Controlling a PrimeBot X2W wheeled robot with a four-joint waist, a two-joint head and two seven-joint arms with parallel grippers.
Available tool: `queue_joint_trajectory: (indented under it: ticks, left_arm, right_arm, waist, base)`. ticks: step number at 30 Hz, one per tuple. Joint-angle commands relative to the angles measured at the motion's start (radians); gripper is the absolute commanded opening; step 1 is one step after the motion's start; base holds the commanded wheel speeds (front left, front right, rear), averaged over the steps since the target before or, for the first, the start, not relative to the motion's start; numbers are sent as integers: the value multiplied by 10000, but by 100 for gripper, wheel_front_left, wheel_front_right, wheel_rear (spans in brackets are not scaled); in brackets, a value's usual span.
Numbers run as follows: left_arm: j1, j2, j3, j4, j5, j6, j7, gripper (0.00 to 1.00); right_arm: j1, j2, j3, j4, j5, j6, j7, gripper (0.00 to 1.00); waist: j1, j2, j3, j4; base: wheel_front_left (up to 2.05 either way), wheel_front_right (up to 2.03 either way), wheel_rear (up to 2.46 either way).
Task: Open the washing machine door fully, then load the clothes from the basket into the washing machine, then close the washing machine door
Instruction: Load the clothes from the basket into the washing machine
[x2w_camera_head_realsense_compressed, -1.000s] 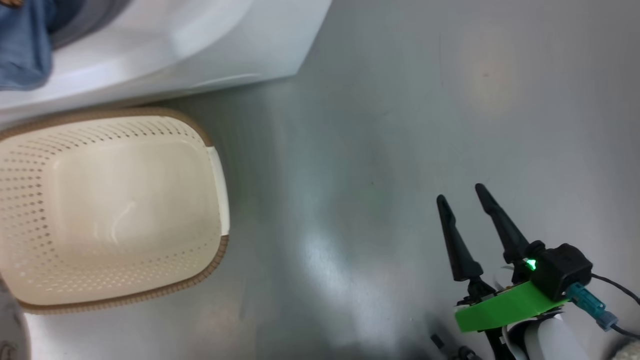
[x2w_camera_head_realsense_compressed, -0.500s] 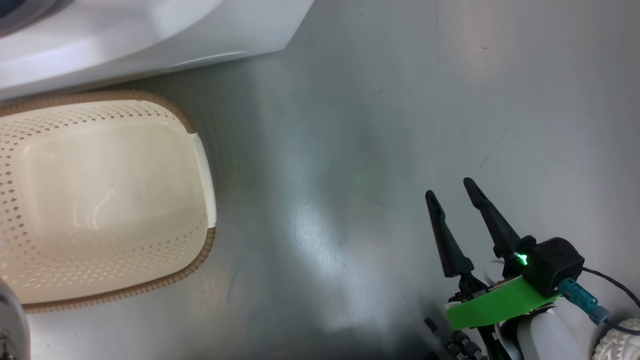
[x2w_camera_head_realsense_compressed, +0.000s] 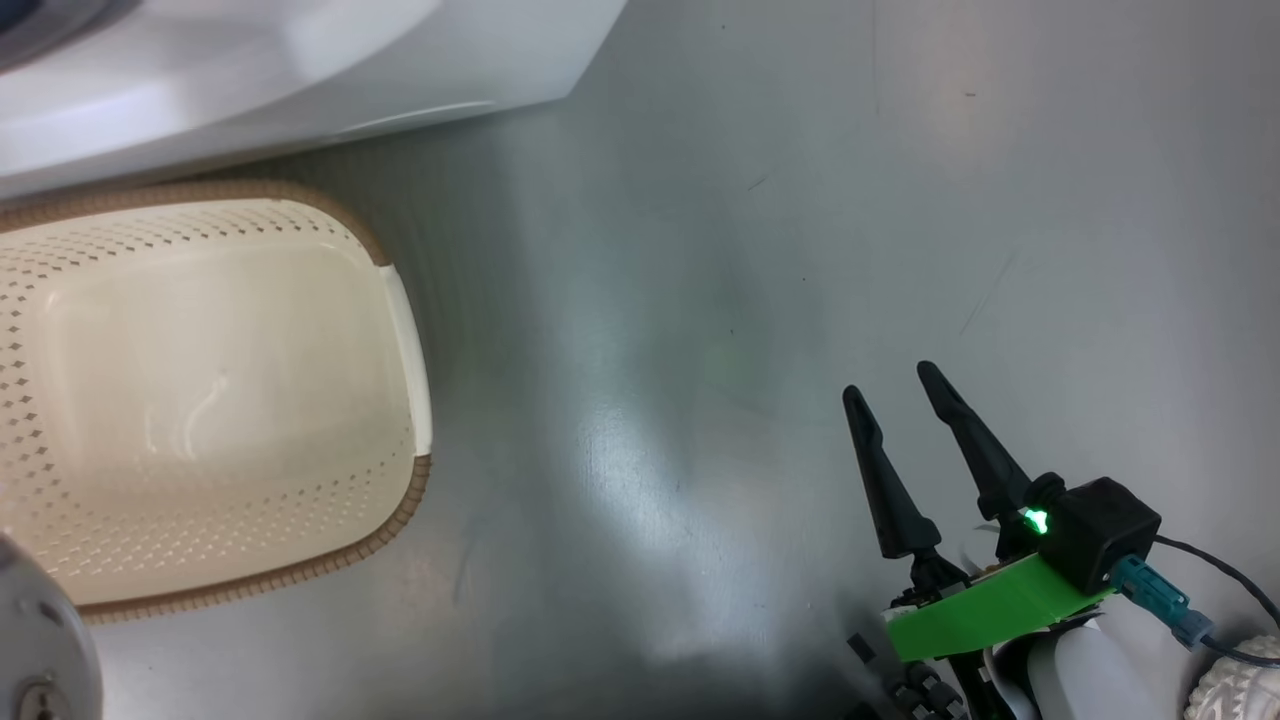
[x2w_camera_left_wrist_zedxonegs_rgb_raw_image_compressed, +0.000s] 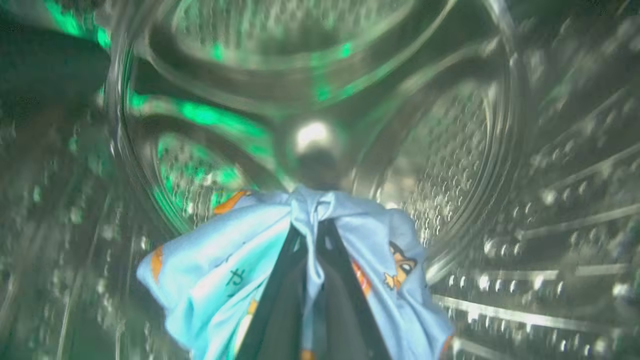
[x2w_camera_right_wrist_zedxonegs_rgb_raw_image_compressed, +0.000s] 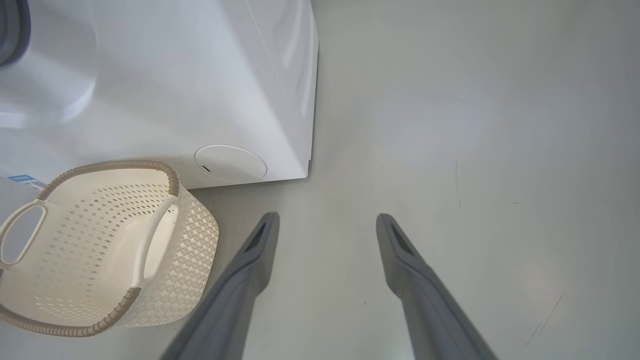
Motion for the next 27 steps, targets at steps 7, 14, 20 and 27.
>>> queue_joint_trajectory:
  ticks: [7, 14, 20, 27]
  left_arm:
    - [54, 413, 93, 2434, -117, -120, -17, 0]
    - [-467, 486, 37, 3948, -254, -151, -17, 0]
    - [-526, 340, -26, 4344, -388, -187, -17, 100]
    - [-311, 195, -93, 4628, -400, -195, -17, 100]
  right_arm:
    - [97, -28, 266, -2, 98, 16, -48, 100]
    - [116, -28, 237, 86, 104, 16, -48, 100]
    - [75, -28, 230, 198, 78, 16, -48, 100]
    - [60, -28, 175, 271, 75, 16, -48, 100]
  waist:
    - [0, -1, -124, 27]
    - [0, -1, -289, 134]
    - [0, -1, -569, 241]
    - [0, -1, -909, 341]
  base:
    - [0, 0, 0]
    - [0, 0, 0]
    - [0, 0, 0]
    - [0, 0, 0]
